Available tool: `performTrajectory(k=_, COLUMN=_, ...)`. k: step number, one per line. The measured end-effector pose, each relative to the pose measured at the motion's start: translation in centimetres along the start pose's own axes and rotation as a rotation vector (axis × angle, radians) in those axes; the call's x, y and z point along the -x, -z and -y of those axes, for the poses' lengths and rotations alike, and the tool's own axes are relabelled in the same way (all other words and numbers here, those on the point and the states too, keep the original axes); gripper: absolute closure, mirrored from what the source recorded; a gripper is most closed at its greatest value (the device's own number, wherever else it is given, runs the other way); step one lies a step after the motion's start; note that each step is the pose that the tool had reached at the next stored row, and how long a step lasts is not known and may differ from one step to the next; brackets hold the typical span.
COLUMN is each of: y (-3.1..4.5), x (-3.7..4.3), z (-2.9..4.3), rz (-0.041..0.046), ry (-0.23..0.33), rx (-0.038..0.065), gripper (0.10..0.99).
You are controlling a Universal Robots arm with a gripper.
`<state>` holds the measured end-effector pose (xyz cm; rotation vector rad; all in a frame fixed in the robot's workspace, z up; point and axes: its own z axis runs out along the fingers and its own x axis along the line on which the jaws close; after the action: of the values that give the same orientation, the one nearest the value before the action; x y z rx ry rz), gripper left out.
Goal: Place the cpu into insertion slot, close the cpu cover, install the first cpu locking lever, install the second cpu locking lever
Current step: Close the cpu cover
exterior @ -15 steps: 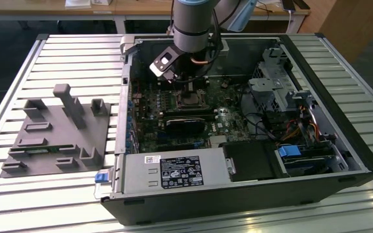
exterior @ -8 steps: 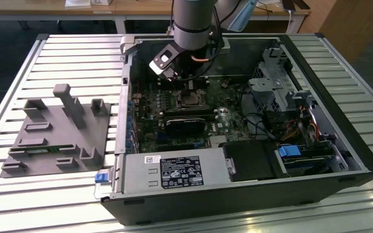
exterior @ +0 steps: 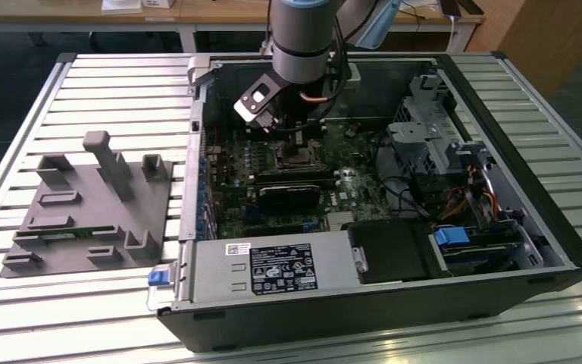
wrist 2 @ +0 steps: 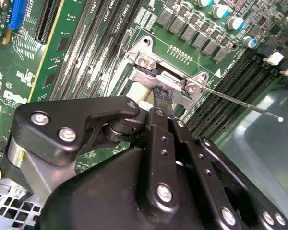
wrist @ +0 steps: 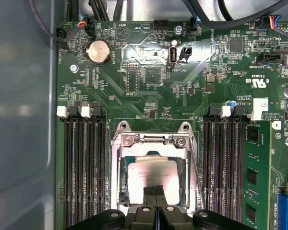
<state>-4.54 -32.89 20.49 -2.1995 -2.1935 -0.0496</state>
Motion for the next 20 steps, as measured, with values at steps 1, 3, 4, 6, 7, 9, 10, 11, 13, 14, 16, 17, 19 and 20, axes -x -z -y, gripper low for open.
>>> performTrajectory(k=1, y=-0.08, x=0.02, z=-0.02, rz=0.0000, ry=0.000, rx=0.000, gripper=0.980)
performTrajectory(k=3, y=-0.24, x=0.05, z=-0.09, rz=0.0000, ry=0.000, rx=-0.001, gripper=0.980)
performTrajectory(k=4, y=-0.29, x=0.06, z=-0.13, rz=0.0001, ry=0.000, rx=-0.001, gripper=0.980)
performTrajectory(k=6, y=-0.40, x=0.07, z=-0.18, rz=0.0003, ry=0.000, rx=-0.002, gripper=0.980)
performTrajectory(k=7, y=-0.43, x=0.07, z=-0.21, rz=0.0004, ry=0.000, rx=-0.002, gripper=0.980)
performTrajectory(k=9, y=-0.48, x=0.08, z=-0.26, rz=0.0008, ry=0.000, rx=-0.003, gripper=0.980)
performTrajectory(k=10, y=-0.51, x=0.06, z=-0.30, rz=0.0008, ry=0.000, rx=-0.003, gripper=0.980)
performTrajectory(k=11, y=-0.55, x=0.06, z=-0.34, rz=0.0009, ry=0.000, rx=-0.003, gripper=0.980)
performTrajectory(k=13, y=-0.61, x=0.00, z=-0.39, rz=0.0009, ry=-0.001, rx=-0.003, gripper=0.980)
performTrajectory(k=14, y=-0.63, x=-0.06, z=-0.41, rz=0.0008, ry=-0.001, rx=-0.003, gripper=0.980)
performTrajectory(k=16, y=-0.65, x=-0.33, z=-0.42, rz=0.0006, ry=0.000, rx=-0.003, gripper=0.980)
performTrajectory(k=17, y=-0.66, x=-0.52, z=-0.42, rz=0.0004, ry=0.000, rx=-0.003, gripper=0.980)
performTrajectory(k=19, y=-0.68, x=-0.89, z=-0.42, rz=0.0004, ry=0.000, rx=-0.003, gripper=0.980)
performTrajectory(k=20, y=-0.69, x=-1.04, z=-0.42, rz=0.0004, ry=0.000, rx=-0.003, gripper=0.980)
